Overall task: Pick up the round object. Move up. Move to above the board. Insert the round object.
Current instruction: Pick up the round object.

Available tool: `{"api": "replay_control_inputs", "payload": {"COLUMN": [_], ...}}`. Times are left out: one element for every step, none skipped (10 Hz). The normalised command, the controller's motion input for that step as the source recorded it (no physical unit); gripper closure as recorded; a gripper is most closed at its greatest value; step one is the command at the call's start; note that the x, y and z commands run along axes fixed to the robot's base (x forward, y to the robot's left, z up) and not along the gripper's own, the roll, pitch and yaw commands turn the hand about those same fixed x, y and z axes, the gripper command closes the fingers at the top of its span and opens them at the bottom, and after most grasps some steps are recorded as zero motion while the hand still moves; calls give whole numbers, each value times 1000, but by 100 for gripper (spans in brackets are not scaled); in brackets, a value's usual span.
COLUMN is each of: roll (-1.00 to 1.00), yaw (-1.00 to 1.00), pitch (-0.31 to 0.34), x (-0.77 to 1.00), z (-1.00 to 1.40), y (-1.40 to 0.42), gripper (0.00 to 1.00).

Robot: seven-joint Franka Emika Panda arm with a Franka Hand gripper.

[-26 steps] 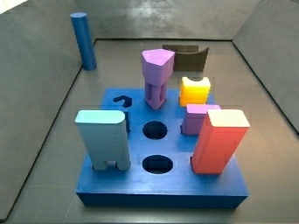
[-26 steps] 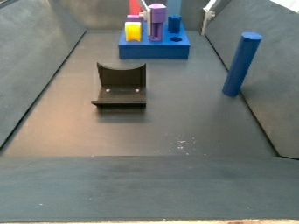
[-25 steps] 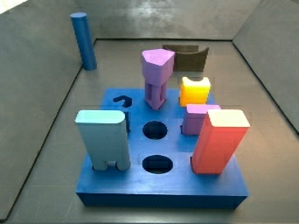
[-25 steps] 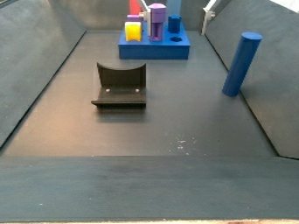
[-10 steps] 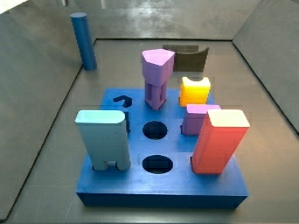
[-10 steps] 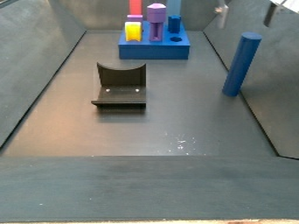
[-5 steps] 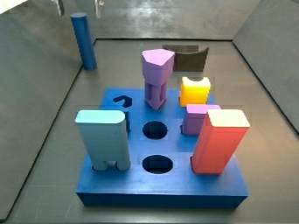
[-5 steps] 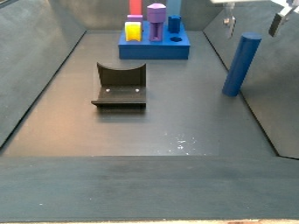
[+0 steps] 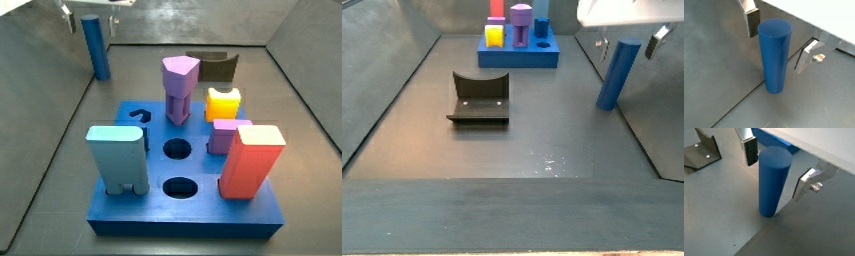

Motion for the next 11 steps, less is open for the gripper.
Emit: {"api": "replay_control_inputs", "payload": {"roll": [0,0,0,0,0,0,0,0,0,0,0], "yaw": [0,0,0,0,0,0,0,0,0,0,0], "pitch": [0,0,0,0,0,0,0,0,0,0,0], "x": [0,0,0,0,0,0,0,0,0,0,0], "z": [0,0,0,0,0,0,0,0,0,0,0], "y": [0,0,0,0,0,0,0,0,0,0,0], "gripper": [0,100,100,100,100,100,100,100,100,100,100]}}
